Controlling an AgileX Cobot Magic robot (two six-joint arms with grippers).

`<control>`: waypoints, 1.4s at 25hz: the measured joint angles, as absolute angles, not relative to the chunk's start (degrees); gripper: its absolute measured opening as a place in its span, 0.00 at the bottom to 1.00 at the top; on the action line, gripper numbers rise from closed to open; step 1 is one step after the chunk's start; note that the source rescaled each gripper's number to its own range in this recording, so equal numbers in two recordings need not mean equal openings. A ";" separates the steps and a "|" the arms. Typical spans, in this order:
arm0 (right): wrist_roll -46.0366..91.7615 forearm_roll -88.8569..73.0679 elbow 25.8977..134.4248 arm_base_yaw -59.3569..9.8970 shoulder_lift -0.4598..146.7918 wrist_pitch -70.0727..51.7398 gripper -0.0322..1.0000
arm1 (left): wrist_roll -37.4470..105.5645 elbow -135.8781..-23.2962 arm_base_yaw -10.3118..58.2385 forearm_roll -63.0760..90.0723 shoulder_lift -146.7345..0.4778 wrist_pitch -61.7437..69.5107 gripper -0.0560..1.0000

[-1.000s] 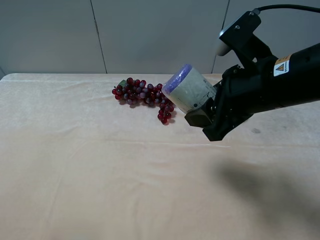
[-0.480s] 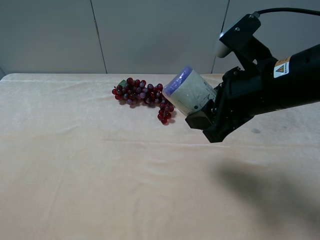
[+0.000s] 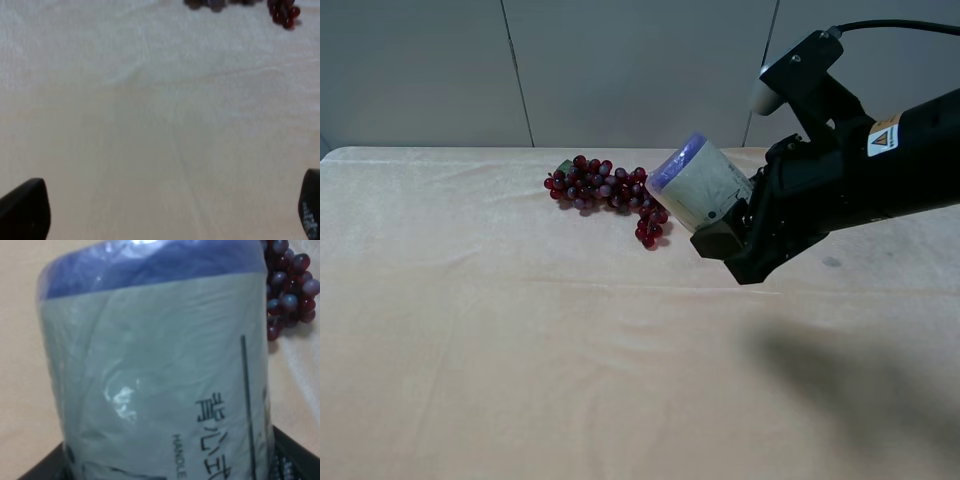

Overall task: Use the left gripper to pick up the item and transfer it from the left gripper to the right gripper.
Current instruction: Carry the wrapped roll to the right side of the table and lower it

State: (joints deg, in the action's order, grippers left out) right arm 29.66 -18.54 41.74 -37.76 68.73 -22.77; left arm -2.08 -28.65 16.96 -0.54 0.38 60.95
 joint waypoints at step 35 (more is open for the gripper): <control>17.57 -18.14 41.74 -37.76 78.30 -32.01 0.03 | -2.08 -28.47 -11.71 -0.60 0.38 60.84 0.98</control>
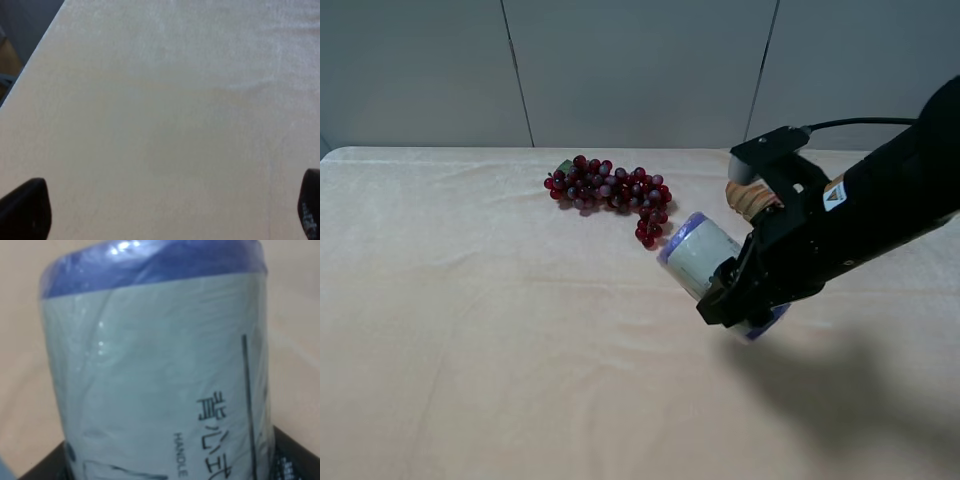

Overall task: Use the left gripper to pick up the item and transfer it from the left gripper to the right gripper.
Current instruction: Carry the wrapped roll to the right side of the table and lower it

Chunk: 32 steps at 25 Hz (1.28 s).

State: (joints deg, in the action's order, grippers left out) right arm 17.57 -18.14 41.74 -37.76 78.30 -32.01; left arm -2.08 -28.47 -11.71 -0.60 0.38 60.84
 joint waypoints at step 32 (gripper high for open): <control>17.39 -13.97 41.74 -33.97 95.20 -24.23 0.03 | -2.08 -28.47 -11.71 -0.60 0.38 60.46 0.98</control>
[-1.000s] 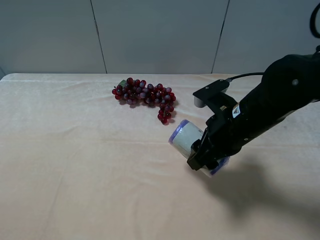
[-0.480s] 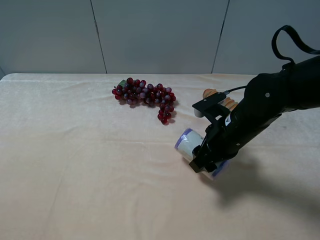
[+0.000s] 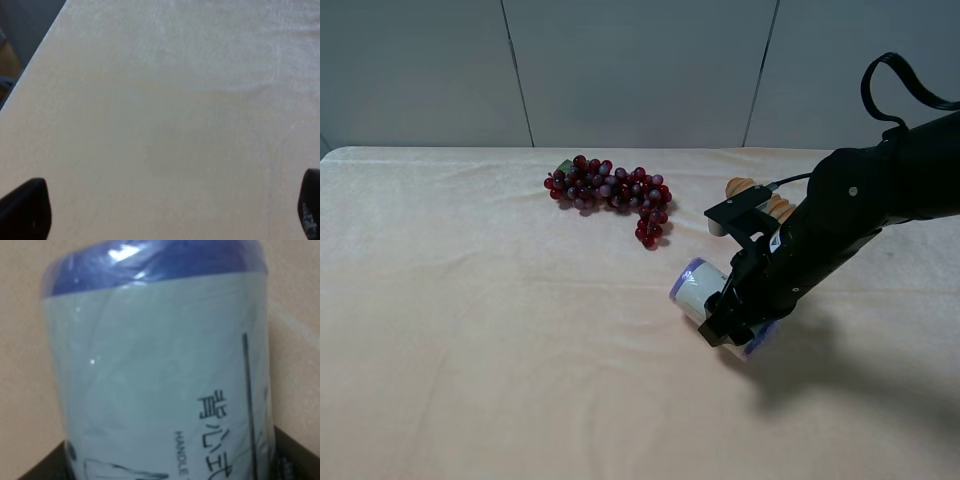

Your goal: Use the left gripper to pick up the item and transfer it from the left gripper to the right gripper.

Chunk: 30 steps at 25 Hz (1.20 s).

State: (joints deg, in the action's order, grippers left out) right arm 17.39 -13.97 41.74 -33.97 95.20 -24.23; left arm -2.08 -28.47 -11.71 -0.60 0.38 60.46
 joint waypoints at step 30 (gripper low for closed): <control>12.90 -13.02 41.81 -33.97 62.21 -35.55 1.00 | -2.08 -28.47 -11.71 -0.60 0.38 60.46 0.98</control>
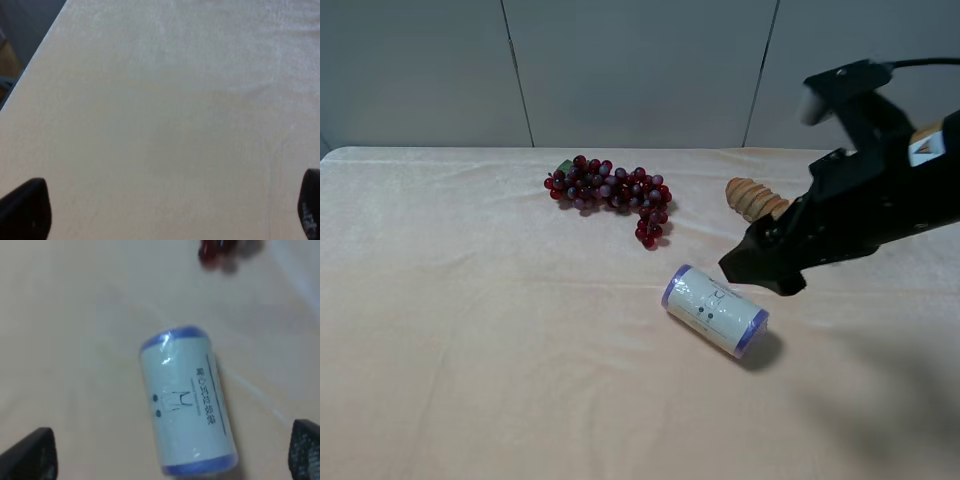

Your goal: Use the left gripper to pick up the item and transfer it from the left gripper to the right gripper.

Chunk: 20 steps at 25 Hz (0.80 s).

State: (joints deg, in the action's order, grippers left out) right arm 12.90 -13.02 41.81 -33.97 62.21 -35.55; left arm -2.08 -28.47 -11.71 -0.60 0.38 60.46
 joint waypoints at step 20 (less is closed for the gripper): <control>-0.41 -0.54 40.64 -33.97 29.10 -68.63 1.00 | -2.08 -28.47 -11.71 -0.60 0.38 60.46 0.98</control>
State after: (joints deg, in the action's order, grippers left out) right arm -0.41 -0.54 40.64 -33.97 29.10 -68.63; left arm -2.08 -28.47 -11.71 -0.60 0.38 60.46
